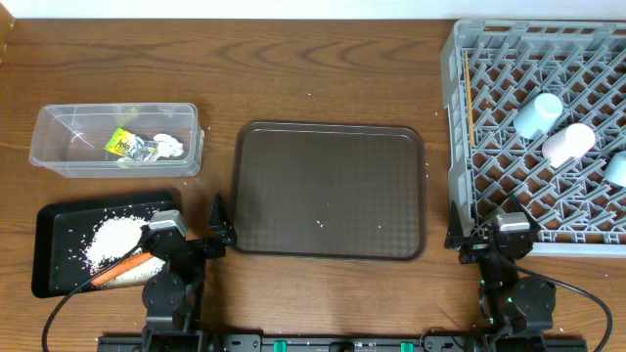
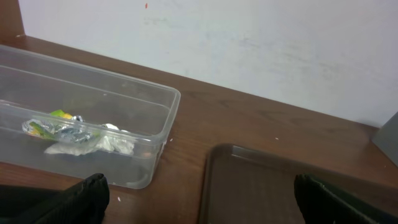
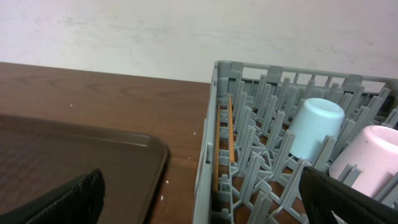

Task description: Sort waste into correct bins and load items into the dishwasher rack

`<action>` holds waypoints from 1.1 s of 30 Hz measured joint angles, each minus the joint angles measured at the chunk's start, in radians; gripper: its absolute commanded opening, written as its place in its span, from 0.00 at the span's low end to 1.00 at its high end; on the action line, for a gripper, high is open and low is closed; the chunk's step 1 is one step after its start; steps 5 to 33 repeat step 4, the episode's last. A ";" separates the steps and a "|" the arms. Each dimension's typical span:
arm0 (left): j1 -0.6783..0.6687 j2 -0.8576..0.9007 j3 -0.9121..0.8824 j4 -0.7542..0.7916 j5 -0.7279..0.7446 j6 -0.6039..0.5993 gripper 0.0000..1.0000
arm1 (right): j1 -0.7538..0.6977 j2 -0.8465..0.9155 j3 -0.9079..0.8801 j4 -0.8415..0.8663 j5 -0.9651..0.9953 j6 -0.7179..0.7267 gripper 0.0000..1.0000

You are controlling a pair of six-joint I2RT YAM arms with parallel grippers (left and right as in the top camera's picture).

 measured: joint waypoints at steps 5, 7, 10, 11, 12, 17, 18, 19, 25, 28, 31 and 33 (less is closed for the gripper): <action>0.000 0.000 0.000 0.000 0.000 0.000 0.98 | 0.000 0.000 0.000 0.000 0.000 0.000 0.99; 0.000 0.000 0.000 0.000 0.000 0.000 0.98 | 0.000 0.000 0.000 0.000 0.000 0.000 0.99; 0.000 0.000 0.000 0.000 0.000 0.000 0.98 | 0.000 0.000 0.000 0.000 0.000 0.000 0.99; 0.000 0.000 0.000 0.000 0.000 0.000 0.98 | 0.000 0.000 0.000 0.000 0.000 0.000 0.99; 0.000 0.000 0.000 0.000 0.000 0.000 0.98 | 0.000 0.000 0.000 0.000 0.000 0.000 0.99; 0.000 0.000 0.000 0.000 0.000 0.000 0.98 | 0.000 0.000 0.000 0.000 0.000 0.000 0.99; 0.000 0.000 0.000 0.000 0.000 0.000 0.98 | 0.000 0.000 0.000 0.000 0.000 0.000 0.99; 0.000 0.000 0.000 0.000 0.000 0.000 0.98 | 0.000 0.000 0.000 0.000 0.000 0.000 0.99; 0.000 0.000 0.000 0.000 0.000 0.000 0.98 | 0.000 0.000 0.000 0.000 0.000 0.000 0.99; 0.000 0.000 0.000 0.000 0.000 0.000 0.98 | 0.000 0.000 0.000 0.000 0.000 0.000 0.99; 0.000 0.000 0.000 0.000 0.000 0.000 0.98 | 0.000 0.000 0.000 0.000 0.000 0.000 0.99; 0.000 0.000 0.000 0.000 0.000 0.000 0.98 | 0.000 0.000 0.000 0.000 0.000 0.000 0.99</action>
